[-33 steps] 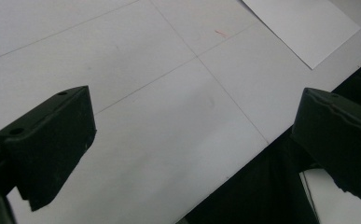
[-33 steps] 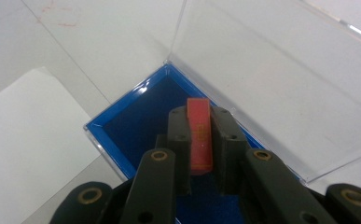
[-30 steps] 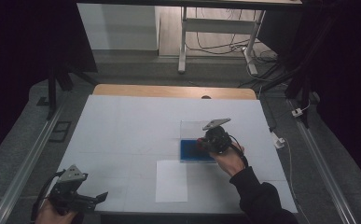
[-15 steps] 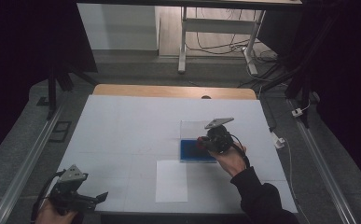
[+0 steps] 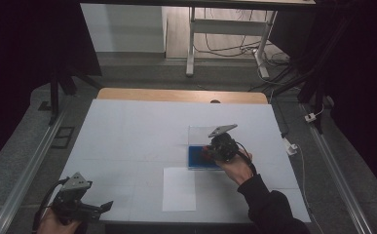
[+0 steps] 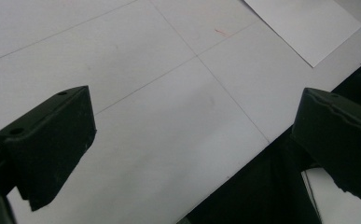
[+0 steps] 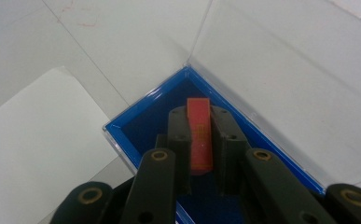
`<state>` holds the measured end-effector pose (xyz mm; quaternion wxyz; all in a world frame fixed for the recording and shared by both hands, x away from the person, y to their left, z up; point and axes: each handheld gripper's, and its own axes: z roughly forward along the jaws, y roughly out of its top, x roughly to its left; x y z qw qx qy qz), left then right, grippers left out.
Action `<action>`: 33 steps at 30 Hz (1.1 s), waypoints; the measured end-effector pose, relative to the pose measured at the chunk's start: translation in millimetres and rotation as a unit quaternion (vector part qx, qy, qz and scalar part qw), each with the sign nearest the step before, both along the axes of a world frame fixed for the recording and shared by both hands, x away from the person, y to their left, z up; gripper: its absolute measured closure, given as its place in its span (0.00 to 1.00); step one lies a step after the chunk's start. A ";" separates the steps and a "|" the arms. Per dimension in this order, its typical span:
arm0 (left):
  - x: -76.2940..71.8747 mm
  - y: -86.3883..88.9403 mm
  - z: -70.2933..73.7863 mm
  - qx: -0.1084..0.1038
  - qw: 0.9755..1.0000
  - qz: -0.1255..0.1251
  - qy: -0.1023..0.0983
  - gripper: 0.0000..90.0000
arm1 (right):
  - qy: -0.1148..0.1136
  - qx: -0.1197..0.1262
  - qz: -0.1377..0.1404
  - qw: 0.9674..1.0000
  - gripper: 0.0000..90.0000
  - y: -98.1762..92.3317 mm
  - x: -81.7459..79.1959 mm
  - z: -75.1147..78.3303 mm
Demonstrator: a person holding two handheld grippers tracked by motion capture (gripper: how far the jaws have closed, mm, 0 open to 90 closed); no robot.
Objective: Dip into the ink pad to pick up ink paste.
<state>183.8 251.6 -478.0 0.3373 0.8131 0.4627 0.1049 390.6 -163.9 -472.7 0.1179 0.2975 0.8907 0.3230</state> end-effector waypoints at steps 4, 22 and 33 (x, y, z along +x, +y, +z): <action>0.1 -0.3 0.0 0.002 1.000 -0.001 0.000 0.00 | 0.003 -0.002 -0.002 1.000 0.88 1.1 1.0 -3.2; 1.1 -1.0 -0.6 0.004 1.000 0.000 0.006 0.00 | -0.025 -0.065 0.006 0.998 0.89 16.0 -4.8 -11.1; 1.3 -1.2 -0.8 0.004 1.000 0.000 0.007 0.00 | 0.007 -0.022 -0.013 1.000 0.89 6.7 2.5 -13.5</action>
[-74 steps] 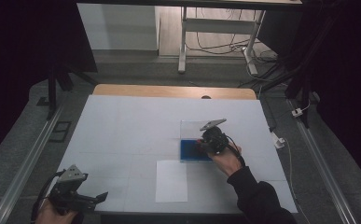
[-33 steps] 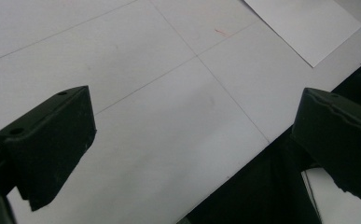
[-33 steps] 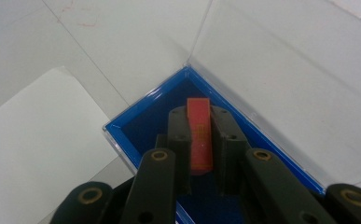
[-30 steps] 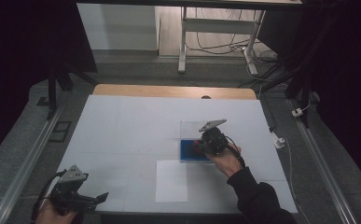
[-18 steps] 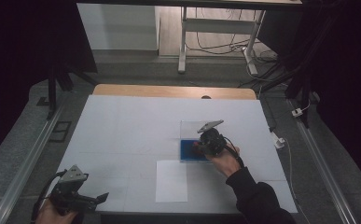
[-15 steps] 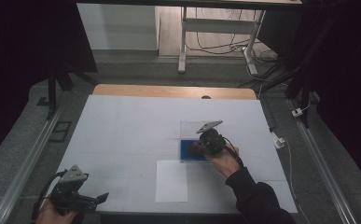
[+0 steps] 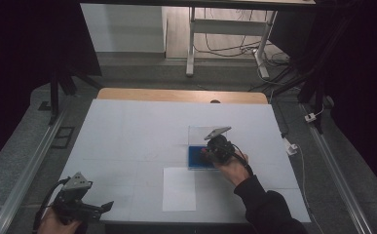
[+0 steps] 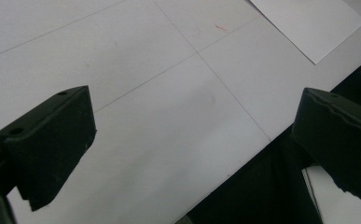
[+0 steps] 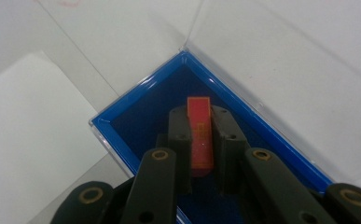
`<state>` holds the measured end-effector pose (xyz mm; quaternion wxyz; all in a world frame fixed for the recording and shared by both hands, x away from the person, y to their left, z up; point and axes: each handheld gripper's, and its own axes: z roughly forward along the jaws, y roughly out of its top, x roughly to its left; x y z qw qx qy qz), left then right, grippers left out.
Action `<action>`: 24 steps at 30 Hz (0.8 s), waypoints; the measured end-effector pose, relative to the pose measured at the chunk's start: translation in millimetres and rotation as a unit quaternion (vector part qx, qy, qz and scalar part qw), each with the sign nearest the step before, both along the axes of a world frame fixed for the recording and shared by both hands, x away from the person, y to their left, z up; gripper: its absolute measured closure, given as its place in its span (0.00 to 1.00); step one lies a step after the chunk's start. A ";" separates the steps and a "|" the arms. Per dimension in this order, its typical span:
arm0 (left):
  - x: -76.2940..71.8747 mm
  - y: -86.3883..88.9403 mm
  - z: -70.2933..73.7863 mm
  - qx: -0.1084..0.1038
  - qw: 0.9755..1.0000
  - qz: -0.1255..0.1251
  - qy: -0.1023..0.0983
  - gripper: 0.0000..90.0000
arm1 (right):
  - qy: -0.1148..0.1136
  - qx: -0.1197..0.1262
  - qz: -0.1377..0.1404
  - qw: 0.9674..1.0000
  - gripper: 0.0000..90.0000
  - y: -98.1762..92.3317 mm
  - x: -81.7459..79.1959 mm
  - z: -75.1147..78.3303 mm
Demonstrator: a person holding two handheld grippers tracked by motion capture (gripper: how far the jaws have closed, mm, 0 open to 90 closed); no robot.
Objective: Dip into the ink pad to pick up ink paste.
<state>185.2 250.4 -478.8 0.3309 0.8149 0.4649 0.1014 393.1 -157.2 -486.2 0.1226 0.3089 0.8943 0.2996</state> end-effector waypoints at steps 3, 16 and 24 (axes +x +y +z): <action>0.1 0.0 0.0 0.000 1.000 0.000 0.001 0.00 | 0.022 0.026 -0.007 0.999 0.89 -7.2 5.0 -1.2; 0.4 0.4 0.1 -0.001 1.000 0.001 0.002 0.00 | -0.026 -0.031 0.011 0.999 0.89 6.9 -6.5 1.1; 0.3 0.3 0.1 0.000 1.000 0.002 0.001 0.00 | -0.034 0.008 -0.003 0.999 0.89 -0.2 -7.6 16.0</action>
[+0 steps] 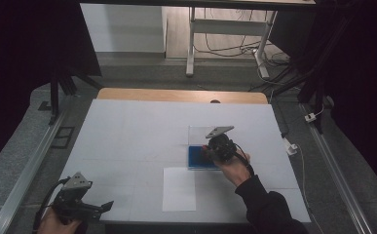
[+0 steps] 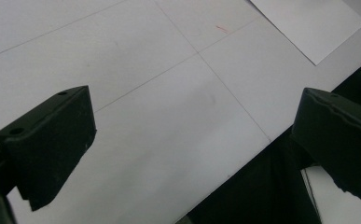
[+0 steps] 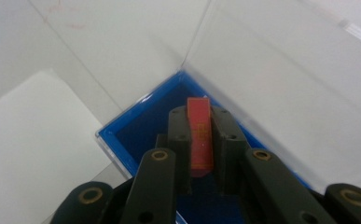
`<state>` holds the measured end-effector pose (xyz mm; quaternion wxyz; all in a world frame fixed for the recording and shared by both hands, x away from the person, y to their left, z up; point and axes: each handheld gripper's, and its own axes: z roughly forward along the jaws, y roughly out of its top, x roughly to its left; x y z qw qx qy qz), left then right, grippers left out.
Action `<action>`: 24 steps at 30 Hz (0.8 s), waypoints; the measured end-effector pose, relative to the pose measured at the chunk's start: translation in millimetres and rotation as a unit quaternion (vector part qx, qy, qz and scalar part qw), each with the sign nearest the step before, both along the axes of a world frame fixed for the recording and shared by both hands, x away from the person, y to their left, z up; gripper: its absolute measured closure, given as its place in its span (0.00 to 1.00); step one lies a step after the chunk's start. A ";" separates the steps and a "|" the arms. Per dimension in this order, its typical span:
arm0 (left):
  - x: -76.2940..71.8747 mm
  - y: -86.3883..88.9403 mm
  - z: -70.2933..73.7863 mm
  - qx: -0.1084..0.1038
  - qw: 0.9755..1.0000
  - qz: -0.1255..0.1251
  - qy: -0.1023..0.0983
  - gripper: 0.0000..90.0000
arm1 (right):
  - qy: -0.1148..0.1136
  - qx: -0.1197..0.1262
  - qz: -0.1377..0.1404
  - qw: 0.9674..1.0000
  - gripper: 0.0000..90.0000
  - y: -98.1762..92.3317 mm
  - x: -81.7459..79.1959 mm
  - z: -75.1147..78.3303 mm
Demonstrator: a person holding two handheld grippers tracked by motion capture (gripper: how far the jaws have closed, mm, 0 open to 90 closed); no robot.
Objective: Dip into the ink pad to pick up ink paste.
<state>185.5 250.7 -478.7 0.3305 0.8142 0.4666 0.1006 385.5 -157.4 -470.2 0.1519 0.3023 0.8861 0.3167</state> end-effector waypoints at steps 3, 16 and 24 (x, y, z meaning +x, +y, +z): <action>-0.1 -0.2 0.0 0.001 1.000 0.000 -0.001 0.00 | -0.002 0.009 -0.007 1.000 0.88 -6.4 1.4 5.5; -0.2 -0.3 0.0 0.002 1.000 -0.001 -0.001 0.00 | 0.019 -0.001 -0.012 1.000 0.88 -14.8 9.2 -8.3; -0.1 -0.6 0.0 0.003 1.000 -0.002 -0.002 0.00 | 0.037 0.005 -0.022 0.999 0.89 -16.3 13.0 -14.3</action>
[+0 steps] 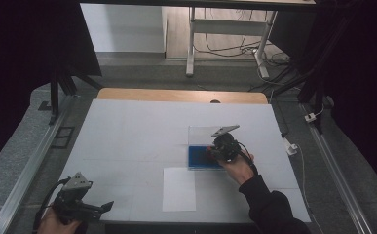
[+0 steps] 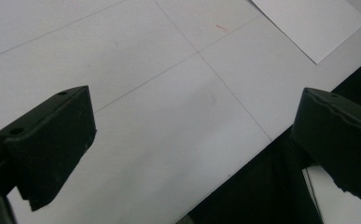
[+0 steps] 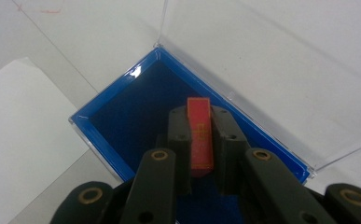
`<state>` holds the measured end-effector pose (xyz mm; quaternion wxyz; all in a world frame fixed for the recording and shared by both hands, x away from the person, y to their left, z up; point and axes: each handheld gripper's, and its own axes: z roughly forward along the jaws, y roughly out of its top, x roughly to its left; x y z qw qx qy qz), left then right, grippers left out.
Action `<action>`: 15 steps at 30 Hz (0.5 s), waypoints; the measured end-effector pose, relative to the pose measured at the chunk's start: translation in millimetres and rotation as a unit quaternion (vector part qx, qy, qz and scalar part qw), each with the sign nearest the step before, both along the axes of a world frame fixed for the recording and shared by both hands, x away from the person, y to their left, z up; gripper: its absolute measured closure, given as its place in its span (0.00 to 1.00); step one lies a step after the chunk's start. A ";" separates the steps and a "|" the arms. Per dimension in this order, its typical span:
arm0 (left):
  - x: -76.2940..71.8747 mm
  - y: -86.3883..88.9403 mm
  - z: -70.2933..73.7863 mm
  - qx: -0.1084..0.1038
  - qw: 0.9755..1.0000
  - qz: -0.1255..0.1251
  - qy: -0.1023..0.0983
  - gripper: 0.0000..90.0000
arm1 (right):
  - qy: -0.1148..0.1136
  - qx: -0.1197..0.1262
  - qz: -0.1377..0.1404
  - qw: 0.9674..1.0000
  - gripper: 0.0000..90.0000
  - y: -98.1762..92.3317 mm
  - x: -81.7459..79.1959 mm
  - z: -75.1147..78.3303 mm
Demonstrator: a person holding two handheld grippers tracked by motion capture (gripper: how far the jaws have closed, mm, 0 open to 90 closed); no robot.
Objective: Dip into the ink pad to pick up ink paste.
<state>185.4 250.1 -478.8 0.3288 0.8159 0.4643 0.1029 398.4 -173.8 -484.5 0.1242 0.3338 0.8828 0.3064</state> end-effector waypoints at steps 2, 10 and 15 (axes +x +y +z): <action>-0.1 -0.2 0.0 0.000 1.000 0.001 0.001 0.00 | -0.001 -0.004 0.001 1.000 0.89 1.0 -0.1 -0.3; -0.1 -1.1 -0.1 0.003 1.000 0.000 0.001 0.00 | -0.044 -0.060 0.014 0.997 0.89 15.8 -10.7 -1.2; -0.1 -1.0 -0.1 0.003 1.000 0.000 0.001 0.00 | -0.043 -0.056 0.014 0.997 0.89 15.3 -10.2 -1.9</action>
